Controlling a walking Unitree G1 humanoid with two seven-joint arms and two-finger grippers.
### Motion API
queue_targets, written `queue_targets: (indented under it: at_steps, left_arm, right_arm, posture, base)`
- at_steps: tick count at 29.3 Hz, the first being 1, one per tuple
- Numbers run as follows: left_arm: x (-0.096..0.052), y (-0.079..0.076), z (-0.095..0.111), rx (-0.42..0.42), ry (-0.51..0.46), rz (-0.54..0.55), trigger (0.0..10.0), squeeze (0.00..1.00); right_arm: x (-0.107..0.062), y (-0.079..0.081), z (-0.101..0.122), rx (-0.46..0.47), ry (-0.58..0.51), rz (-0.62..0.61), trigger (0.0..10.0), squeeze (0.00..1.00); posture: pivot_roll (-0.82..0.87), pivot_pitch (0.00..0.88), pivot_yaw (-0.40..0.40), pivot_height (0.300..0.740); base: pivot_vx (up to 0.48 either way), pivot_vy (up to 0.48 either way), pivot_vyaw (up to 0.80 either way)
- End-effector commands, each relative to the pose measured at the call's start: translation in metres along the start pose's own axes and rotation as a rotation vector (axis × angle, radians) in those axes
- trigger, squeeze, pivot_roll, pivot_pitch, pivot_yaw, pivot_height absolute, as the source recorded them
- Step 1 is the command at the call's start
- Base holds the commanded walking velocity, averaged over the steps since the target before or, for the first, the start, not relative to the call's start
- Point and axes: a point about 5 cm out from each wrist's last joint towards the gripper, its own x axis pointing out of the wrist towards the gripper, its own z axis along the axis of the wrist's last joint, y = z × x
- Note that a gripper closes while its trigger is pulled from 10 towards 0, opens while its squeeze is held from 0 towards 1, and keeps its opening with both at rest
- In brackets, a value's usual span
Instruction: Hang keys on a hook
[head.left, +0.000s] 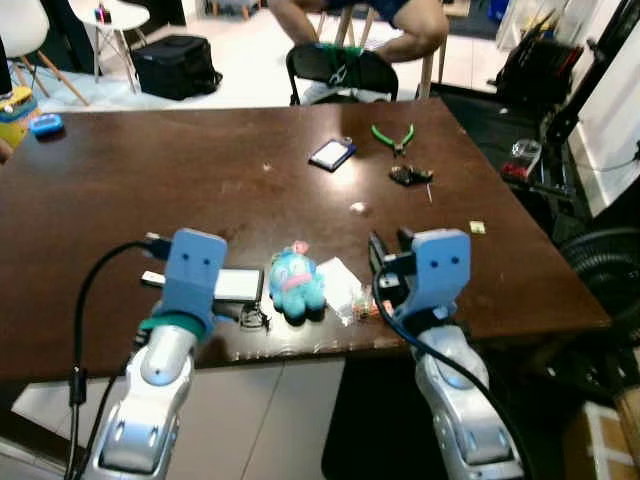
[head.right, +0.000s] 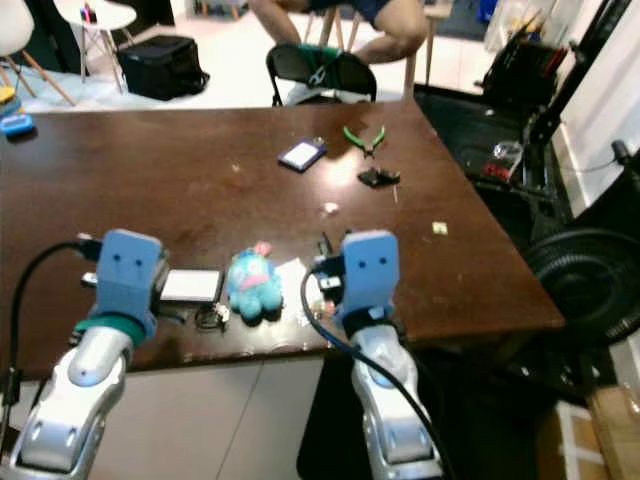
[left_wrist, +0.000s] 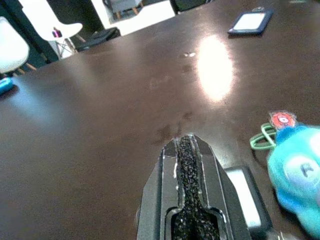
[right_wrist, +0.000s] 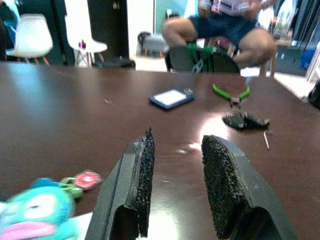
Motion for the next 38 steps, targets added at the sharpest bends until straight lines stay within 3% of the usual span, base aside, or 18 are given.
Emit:
queue_targets:
  at_steps: [1,3,5,7,8,9,13,17,26,29,31,35,38]
  left_arm:
    - [-0.001,-0.003,-0.004,0.012,0.013,-0.048,10.0,0.00]
    - [-0.001,-0.003,-0.004,0.012,0.013,-0.048,10.0,0.00]
    - [-0.004,-0.022,-0.006,-0.015,0.038,-0.274,10.0,0.00]
    - [-0.004,-0.022,-0.006,-0.015,0.038,-0.274,10.0,0.00]
    - [-0.012,-0.035,-0.009,-0.078,0.075,-0.502,10.0,0.00]
    - [-0.015,-0.035,-0.010,-0.088,0.081,-0.547,10.0,0.00]
    - [-0.018,-0.028,-0.014,-0.065,0.081,-0.573,10.0,0.00]
    - [-0.020,-0.018,-0.016,-0.079,0.092,-0.539,10.0,0.00]
    - [-0.026,-0.023,-0.005,-0.185,0.058,-0.606,10.0,0.00]
    - [-0.027,-0.024,-0.003,-0.196,0.051,-0.623,10.0,0.00]
    - [-0.030,-0.026,0.003,-0.213,0.025,-0.666,10.0,0.00]
    - [-0.031,-0.026,0.005,-0.214,0.019,-0.674,10.0,0.00]
    - [-0.033,-0.029,0.007,-0.216,0.017,-0.690,10.0,0.00]
  right_arm:
    - [0.000,-0.001,-0.001,-0.013,0.000,-0.001,10.0,0.00]
    - [0.000,-0.001,-0.001,-0.013,0.000,-0.001,10.0,0.00]
    - [0.003,-0.011,-0.003,-0.069,0.007,0.003,10.0,0.00]
    - [0.003,-0.011,-0.003,-0.069,0.007,0.003,10.0,0.00]
    - [0.009,-0.023,-0.008,-0.201,0.048,0.064,10.0,0.00]
    - [0.010,-0.025,-0.009,-0.236,0.059,0.092,10.0,0.00]
    - [0.008,-0.022,-0.014,-0.252,0.098,0.192,10.0,0.00]
    - [-0.003,-0.009,-0.030,-0.229,0.213,0.390,10.0,0.00]
    - [-0.013,-0.004,-0.031,-0.262,0.262,0.636,10.0,0.00]
    - [-0.014,-0.003,-0.030,-0.265,0.263,0.664,10.0,0.00]
    - [-0.022,0.001,-0.024,-0.223,0.249,0.772,10.0,0.00]
    - [-0.025,0.003,-0.021,-0.204,0.246,0.812,10.0,0.00]
    - [-0.033,-0.011,-0.020,-0.246,0.278,0.822,10.0,0.00]
  posture:
    - [-0.11,0.041,0.099,0.740]
    - [-0.11,0.041,0.099,0.740]
    - [-0.11,0.041,0.111,0.740]
    - [-0.11,0.041,0.111,0.740]
    - [-0.12,0.040,0.118,0.740]
    - [-0.12,0.041,0.119,0.740]
    - [-0.12,0.045,0.114,0.740]
    - [-0.10,0.051,0.102,0.740]
    - [-0.11,0.054,0.098,0.740]
    - [-0.11,0.054,0.098,0.740]
    - [-0.11,0.059,0.097,0.740]
    - [-0.11,0.059,0.097,0.740]
    - [-0.12,0.067,0.096,0.740]
  base:
    - [0.000,0.000,0.00]
    - [0.000,0.000,0.00]
    - [0.000,0.000,0.00]
    - [0.000,0.000,0.00]
    - [0.000,0.000,0.00]
    - [0.000,0.000,0.00]
    - [0.000,0.000,0.00]
    - [0.000,0.000,0.00]
    - [0.000,0.000,0.00]
    - [0.000,0.000,0.00]
    - [0.000,0.000,0.00]
    - [0.000,0.000,0.00]
    - [0.000,0.000,0.00]
